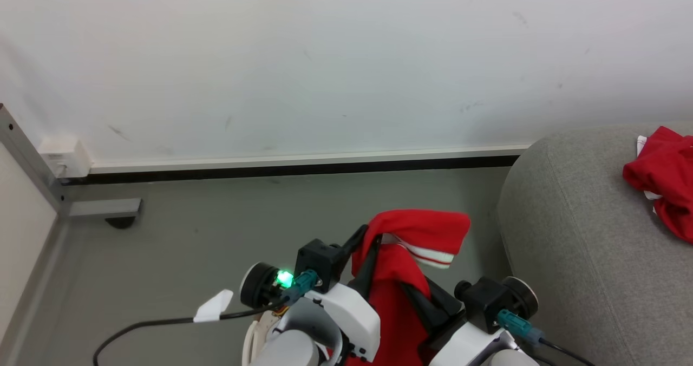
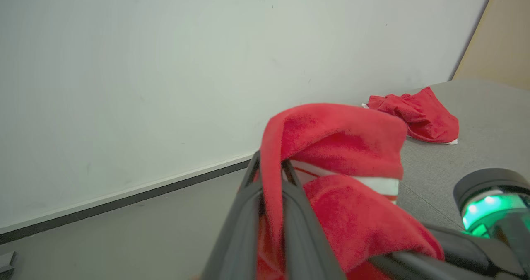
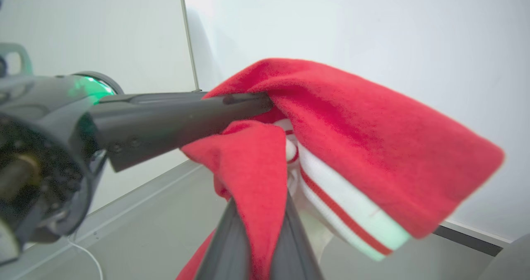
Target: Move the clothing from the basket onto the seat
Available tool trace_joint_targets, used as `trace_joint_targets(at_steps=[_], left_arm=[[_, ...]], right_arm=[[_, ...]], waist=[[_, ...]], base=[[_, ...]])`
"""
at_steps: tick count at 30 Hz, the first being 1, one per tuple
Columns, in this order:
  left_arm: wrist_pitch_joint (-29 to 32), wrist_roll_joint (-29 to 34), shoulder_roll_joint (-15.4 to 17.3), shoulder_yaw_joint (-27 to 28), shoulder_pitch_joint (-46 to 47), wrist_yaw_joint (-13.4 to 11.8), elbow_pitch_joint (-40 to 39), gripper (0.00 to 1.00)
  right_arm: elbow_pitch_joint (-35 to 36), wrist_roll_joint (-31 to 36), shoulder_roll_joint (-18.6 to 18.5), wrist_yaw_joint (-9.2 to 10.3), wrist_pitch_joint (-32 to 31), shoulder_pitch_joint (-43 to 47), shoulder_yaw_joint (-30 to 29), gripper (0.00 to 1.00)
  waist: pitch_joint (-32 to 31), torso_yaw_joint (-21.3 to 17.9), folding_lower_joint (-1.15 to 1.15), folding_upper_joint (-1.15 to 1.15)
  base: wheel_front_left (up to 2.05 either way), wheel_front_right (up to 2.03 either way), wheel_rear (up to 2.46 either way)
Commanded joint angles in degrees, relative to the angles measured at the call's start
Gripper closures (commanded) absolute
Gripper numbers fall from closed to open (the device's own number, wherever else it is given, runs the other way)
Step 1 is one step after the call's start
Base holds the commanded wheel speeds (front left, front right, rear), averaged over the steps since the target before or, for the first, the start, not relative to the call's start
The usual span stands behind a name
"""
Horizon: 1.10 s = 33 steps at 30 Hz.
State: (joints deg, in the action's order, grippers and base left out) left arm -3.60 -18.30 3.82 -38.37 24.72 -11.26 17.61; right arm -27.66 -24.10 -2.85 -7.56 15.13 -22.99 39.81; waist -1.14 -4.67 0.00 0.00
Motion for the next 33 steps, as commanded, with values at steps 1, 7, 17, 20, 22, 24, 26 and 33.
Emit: trace_joint_targets(at_steps=[1, 7, 17, 20, 22, 24, 26, 33], left_arm=[[-0.47, -0.28, 0.57, -0.06, -0.23, 0.04, 0.19, 0.00], [-1.55, -0.35, 0.93, -0.70, -0.39, 0.89, 0.27, 0.00], [-2.17, -0.80, 0.84, -2.20, -0.65, 1.67, -1.51, 0.00], [-2.11, -0.91, 0.88, -2.70, -0.69, 1.73, -2.08, 0.00], [-2.04, -0.99, 0.78, -3.14, -0.79, 1.90, -2.44, 0.00], [-1.99, -1.06, 0.72, -3.62, -0.85, 2.12, -2.69, 0.00], [-1.90, -1.08, 0.61, -4.07, -0.93, 2.27, -2.92, 0.00], [-2.20, -1.53, 0.10, -6.09, -1.26, 2.65, -3.82, 0.00]], right_arm=[[0.65, 0.77, -0.14, 0.15, 0.02, 0.62, -1.22, 1.00], [2.17, 2.69, -0.14, 0.14, 0.03, 0.66, -5.91, 1.00], [4.87, 6.12, -1.68, 0.15, 0.02, 0.99, -13.57, 1.00], [5.80, 6.54, -2.53, 0.15, 0.02, 1.23, -15.50, 1.00], [6.69, 6.84, -3.12, 0.14, 0.02, 1.51, -16.52, 1.00], [7.36, 6.91, -3.97, 0.15, 0.02, 1.81, -17.58, 1.00], [8.20, 7.05, -4.57, 0.15, 0.02, 2.03, -18.56, 1.00], [11.09, 6.50, -7.40, 0.14, 0.01, 3.36, -21.81, 1.00]], waist=[[0.09, -0.51, 0.00, 0.00], [0.39, -2.16, 0.00, 0.00], [1.10, -7.40, 0.00, 0.00], [1.30, -9.54, 0.00, 0.00], [1.45, -11.06, 0.00, 0.00], [1.58, -12.63, 0.00, 0.00], [1.69, -14.20, 0.00, 0.00], [2.18, -18.66, 0.00, 0.00]], base=[[0.00, 0.00, 0.00], [0.00, 0.00, 0.00], [0.00, 0.00, 0.00], [0.00, 0.00, 0.00], [0.00, 0.00, 0.00], [0.00, 0.00, 0.00], [0.00, 0.00, 0.00], [0.00, 0.00, 0.00]])
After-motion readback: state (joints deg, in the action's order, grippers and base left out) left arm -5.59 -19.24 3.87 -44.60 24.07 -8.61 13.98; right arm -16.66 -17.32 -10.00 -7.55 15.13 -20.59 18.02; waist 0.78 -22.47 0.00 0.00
